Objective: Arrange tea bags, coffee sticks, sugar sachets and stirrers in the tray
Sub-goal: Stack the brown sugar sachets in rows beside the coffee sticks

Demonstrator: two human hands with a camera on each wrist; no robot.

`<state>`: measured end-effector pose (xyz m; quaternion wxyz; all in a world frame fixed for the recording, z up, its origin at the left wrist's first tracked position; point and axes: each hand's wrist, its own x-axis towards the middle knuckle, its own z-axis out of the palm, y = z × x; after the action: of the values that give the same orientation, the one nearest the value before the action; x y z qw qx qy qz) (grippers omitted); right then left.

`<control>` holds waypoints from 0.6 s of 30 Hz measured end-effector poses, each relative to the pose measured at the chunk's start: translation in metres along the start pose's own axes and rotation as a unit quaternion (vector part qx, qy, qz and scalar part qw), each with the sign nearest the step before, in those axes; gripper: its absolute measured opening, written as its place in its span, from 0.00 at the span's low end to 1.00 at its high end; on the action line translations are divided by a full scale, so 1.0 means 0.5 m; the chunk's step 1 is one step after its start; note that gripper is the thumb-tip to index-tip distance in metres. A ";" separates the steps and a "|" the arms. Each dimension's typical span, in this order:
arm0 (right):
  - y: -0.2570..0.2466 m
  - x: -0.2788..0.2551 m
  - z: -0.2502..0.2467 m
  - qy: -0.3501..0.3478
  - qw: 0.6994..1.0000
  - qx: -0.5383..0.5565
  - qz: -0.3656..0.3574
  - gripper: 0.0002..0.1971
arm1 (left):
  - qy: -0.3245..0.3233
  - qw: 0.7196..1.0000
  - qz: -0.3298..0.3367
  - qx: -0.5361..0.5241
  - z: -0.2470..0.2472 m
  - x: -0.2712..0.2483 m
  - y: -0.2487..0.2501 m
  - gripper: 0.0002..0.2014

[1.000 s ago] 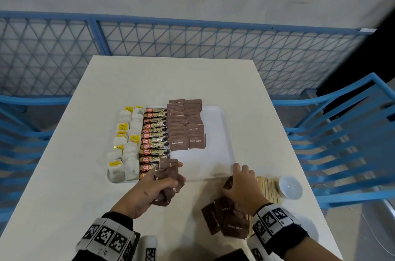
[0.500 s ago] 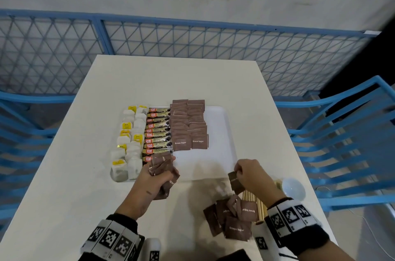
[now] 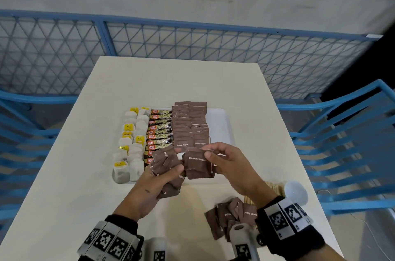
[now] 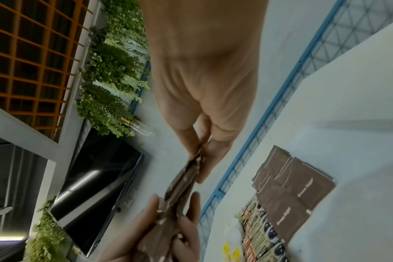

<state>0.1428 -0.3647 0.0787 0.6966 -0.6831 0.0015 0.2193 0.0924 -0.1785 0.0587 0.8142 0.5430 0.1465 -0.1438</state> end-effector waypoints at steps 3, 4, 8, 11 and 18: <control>0.010 0.008 0.021 0.014 1.000 0.022 0.003 0.06 | 0.019 0.998 0.026 0.049 -0.002 -0.005 0.001 0.16; 0.014 0.010 0.027 0.012 1.000 0.023 0.001 0.06 | 0.032 0.997 0.029 0.068 -0.005 -0.004 -0.001 0.15; 0.030 0.020 0.043 0.018 0.999 -0.033 -0.016 0.08 | 0.059 0.994 0.026 0.092 -0.015 -0.003 -0.011 0.13; 0.044 0.033 0.035 0.057 0.997 -0.049 -0.018 0.08 | 0.086 0.993 0.025 0.082 -0.023 -0.003 -0.014 0.17; 0.088 0.074 -0.023 0.104 0.991 0.065 0.049 0.09 | 0.149 0.987 0.026 0.060 -0.075 -0.006 -0.011 0.16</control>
<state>0.1659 -0.3658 0.0251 0.7237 -0.6548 0.1220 0.1805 0.0844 -0.1458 0.0413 0.7528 0.6097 0.2434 -0.0488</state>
